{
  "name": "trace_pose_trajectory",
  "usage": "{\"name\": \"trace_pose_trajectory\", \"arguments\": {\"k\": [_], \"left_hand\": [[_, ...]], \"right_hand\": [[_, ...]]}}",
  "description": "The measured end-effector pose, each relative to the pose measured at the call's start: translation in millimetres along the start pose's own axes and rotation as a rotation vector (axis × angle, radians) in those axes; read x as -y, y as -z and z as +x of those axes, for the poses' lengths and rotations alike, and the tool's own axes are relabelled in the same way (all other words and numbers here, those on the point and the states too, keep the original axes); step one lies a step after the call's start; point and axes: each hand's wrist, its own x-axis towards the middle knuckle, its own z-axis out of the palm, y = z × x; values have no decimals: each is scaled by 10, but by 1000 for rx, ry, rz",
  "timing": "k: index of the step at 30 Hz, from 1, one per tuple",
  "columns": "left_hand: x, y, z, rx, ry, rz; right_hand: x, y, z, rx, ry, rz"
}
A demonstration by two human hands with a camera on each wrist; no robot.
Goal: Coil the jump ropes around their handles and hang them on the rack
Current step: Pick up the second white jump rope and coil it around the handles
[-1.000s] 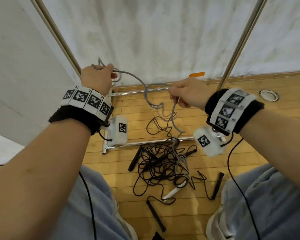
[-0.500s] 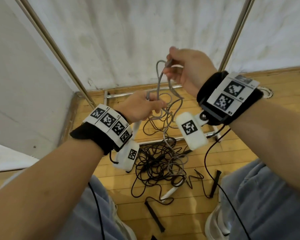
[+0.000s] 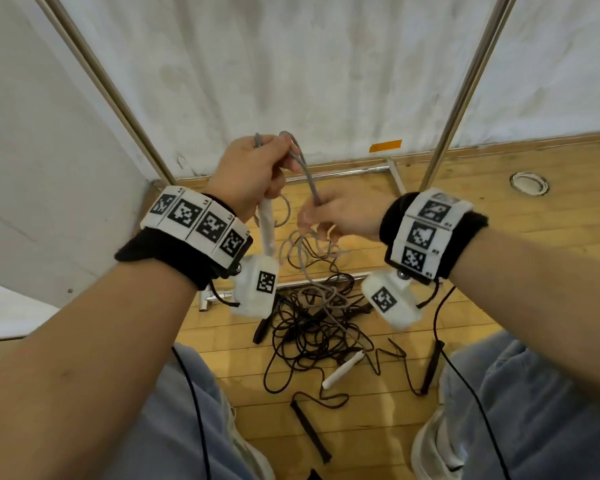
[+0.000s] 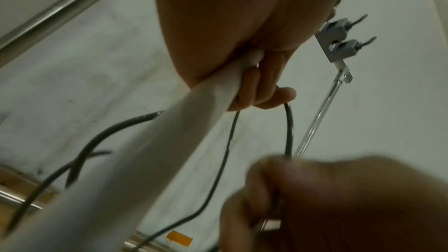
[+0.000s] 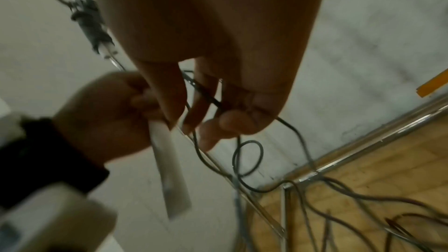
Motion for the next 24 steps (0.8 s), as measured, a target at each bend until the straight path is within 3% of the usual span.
{"name": "trace_pose_trajectory", "arguments": {"k": [7, 10, 12, 17, 21, 24], "left_hand": [[-127, 296, 24, -224, -43, -81], [-76, 330, 27, -257, 15, 63], [-15, 301, 6, -158, 80, 195], [135, 77, -128, 318, 164, 427], [214, -78, -156, 315, 148, 571], [196, -78, -121, 211, 51, 532]], "right_hand": [[-273, -227, 98, -28, 4, -191], [-187, -159, 100, -39, 14, -129], [-61, -55, 101, -141, 58, -12], [247, 140, 41, -370, 233, 209], [382, 216, -30, -506, 335, 401], [388, 289, -77, -569, 351, 535]]}}
